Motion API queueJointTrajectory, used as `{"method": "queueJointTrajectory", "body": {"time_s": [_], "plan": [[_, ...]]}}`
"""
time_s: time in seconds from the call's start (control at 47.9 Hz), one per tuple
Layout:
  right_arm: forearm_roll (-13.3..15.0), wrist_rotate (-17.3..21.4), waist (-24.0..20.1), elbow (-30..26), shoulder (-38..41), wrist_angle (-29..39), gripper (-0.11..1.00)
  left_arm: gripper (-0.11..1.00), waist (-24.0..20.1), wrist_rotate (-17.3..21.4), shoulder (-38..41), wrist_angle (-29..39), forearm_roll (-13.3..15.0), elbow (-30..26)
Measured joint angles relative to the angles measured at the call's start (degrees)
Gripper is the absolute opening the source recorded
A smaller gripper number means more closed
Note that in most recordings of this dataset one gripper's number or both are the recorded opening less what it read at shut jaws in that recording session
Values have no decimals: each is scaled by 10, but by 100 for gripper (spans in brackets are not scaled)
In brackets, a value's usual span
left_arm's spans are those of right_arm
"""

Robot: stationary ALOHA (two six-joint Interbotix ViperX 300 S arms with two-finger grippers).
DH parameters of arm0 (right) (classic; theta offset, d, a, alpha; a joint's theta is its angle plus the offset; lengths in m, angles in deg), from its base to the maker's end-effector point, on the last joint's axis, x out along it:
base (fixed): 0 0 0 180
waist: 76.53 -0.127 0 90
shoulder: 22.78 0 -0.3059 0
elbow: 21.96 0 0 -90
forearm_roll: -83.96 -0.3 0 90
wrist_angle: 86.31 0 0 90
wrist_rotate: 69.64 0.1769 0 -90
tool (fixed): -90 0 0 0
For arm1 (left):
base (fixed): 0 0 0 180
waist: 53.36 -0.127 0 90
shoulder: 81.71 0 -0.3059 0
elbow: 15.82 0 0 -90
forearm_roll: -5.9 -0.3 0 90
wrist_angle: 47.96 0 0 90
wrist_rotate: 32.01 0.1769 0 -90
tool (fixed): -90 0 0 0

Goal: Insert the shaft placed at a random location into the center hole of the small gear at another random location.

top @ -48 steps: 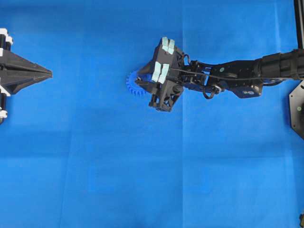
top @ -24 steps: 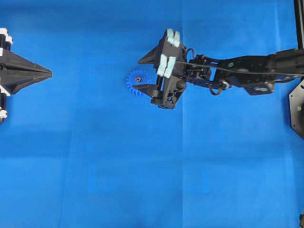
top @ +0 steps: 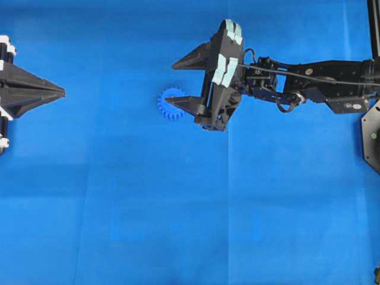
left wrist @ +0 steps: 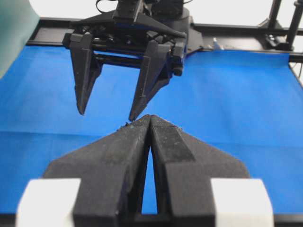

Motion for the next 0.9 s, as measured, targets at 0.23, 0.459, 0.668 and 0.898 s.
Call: {"method": "queueJointTrajectory", "body": {"time_s": [0.23,0.459,0.668,0.898], "plan": [[1,1,-1,38,-30,4,72,0,0,0,0,1,0,0],[1,1,-4,93,-88,5,72,0,0,0,0,1,0,0],[1,3,-4,142,-136,5,72,0,0,0,0,1,0,0],[0,3,-4,166,-163,5,72,0,0,0,0,1,-1,0]]}}
